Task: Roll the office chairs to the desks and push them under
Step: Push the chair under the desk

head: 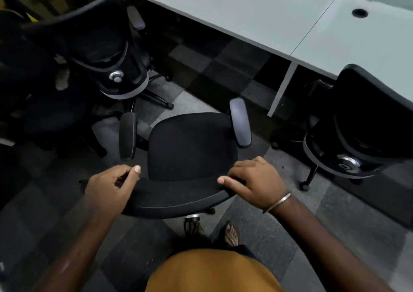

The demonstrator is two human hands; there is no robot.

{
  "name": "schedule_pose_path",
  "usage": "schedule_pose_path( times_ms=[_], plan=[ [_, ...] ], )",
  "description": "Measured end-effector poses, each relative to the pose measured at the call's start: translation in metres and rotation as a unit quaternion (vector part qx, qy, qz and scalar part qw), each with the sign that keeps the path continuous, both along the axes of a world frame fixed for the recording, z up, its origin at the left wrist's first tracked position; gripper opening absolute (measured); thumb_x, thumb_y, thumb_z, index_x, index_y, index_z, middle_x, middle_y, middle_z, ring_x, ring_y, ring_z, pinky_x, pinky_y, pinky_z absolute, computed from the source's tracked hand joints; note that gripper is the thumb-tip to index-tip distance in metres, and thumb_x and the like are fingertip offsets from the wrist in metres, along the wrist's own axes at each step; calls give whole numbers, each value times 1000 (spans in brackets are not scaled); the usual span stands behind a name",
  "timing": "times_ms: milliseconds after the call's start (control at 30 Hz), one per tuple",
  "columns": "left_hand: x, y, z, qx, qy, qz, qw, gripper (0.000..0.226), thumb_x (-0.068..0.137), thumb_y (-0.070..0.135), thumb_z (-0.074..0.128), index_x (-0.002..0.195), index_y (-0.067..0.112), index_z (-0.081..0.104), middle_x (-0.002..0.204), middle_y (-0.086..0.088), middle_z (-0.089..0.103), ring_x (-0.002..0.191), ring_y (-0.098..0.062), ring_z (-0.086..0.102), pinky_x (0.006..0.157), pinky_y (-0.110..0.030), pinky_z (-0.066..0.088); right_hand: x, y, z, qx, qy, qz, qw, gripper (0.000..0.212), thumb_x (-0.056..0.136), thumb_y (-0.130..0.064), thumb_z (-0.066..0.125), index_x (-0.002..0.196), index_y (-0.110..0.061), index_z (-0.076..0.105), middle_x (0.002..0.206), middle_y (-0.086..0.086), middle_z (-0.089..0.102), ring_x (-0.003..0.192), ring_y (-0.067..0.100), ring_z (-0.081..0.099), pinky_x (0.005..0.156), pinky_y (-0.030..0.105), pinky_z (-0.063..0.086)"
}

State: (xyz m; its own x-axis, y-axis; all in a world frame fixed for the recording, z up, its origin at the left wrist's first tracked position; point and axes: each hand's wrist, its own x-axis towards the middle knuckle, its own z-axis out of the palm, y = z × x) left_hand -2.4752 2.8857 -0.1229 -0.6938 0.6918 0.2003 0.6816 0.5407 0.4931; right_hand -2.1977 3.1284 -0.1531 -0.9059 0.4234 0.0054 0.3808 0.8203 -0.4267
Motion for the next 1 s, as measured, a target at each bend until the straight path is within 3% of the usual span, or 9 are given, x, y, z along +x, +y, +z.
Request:
schedule_pose_path(
  times_ms=[100,267,400,633,867,1000],
  plan=[
    [28,-10,-2,16,13,66,998,41,104,49,48,83,29,77,72,16,70,74,-6,68,65,-37,53,8,-20,-5,20,44,3,999,58,96,-80,39,96,-33,74,87,-15,61,80,6,56,82,33,39],
    [26,-1,-7,62,28,91,994,44,106,40,46,76,28,76,66,16,67,70,-7,65,69,-44,52,10,-27,-6,47,65,18,997,67,86,-88,48,106,-28,70,95,-13,56,86,11,52,83,34,40],
    [7,6,-8,94,38,40,994,45,105,29,44,74,22,74,65,15,66,69,-8,65,78,-46,49,-4,-31,-5,62,77,-17,995,67,81,-91,51,100,-29,67,92,-13,54,81,12,50,76,35,39],
    [-66,22,-9,138,19,-11,990,42,104,23,44,77,21,75,67,13,68,72,-6,66,77,-45,48,-48,-48,-1,83,105,-77,988,66,76,-91,58,89,-27,68,83,-14,54,74,12,50,71,36,37],
    [-107,31,-15,133,38,-99,985,37,101,21,47,74,24,73,70,16,68,68,-12,64,72,-46,45,-68,-74,-16,151,136,-131,970,65,72,-83,72,82,-19,71,81,-5,60,69,23,55,64,38,36],
    [-128,47,-24,78,104,-169,977,37,102,33,46,75,24,71,72,10,65,68,-18,58,72,-45,40,-82,-53,-19,189,118,-160,962,71,71,-86,69,79,-16,68,75,-1,55,67,26,53,62,41,36]
  ],
)
